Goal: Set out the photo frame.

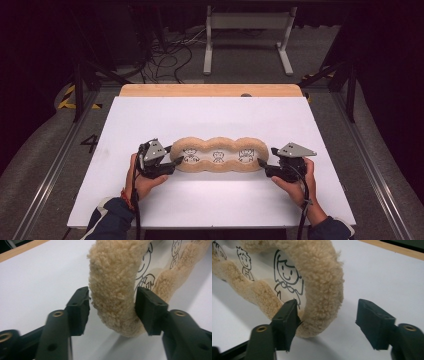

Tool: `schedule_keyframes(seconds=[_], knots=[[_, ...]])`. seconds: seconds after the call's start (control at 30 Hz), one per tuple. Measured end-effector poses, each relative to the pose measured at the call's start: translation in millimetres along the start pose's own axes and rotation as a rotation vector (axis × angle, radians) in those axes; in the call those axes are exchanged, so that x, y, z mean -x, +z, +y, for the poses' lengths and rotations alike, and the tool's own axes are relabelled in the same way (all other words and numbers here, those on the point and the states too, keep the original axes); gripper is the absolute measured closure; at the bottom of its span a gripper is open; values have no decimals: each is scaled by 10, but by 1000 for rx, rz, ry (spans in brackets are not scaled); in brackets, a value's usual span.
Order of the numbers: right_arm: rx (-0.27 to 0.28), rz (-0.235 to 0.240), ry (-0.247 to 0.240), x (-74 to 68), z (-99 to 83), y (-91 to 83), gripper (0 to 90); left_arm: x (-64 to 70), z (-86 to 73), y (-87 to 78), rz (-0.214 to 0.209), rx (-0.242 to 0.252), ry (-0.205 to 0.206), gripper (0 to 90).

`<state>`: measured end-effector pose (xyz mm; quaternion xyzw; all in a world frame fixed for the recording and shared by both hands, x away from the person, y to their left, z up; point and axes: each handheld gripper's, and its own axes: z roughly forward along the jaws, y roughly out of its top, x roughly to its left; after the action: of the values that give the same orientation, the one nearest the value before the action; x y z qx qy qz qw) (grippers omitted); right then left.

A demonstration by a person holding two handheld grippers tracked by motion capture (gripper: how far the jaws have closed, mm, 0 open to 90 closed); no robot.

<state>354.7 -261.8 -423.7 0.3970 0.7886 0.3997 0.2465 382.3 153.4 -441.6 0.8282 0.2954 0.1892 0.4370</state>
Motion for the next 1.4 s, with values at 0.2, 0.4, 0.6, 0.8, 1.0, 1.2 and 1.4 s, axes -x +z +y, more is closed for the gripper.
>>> schedule_keyframes(seconds=[0.2, 0.4, 0.6, 0.8, 1.0, 1.2, 1.4], knots=[[-2, 7, 2, -4, 4, 20, 158, -5, -6, 33, -7, -34, 2, 218], [1, 18, -1, -10, -4, 26, 83, -15, -23, 21, -18, -27, 2, 86], [-8, 21, -18, -21, 1, 30, 85, 3, -37, 3, -4, -37, 39, 59], [-29, 10, -51, -15, -9, 18, 109, 4, -42, -41, 1, -22, 47, 68], [-27, -4, -86, -16, -30, -18, 113, 5, -74, -101, 15, -17, 57, 76], [-14, -24, -113, -6, -49, -67, 108, 26, -111, -130, 29, -34, 79, 77], [-9, -19, -117, 7, -75, -99, 109, 28, -141, -193, 28, -19, 75, 81]])
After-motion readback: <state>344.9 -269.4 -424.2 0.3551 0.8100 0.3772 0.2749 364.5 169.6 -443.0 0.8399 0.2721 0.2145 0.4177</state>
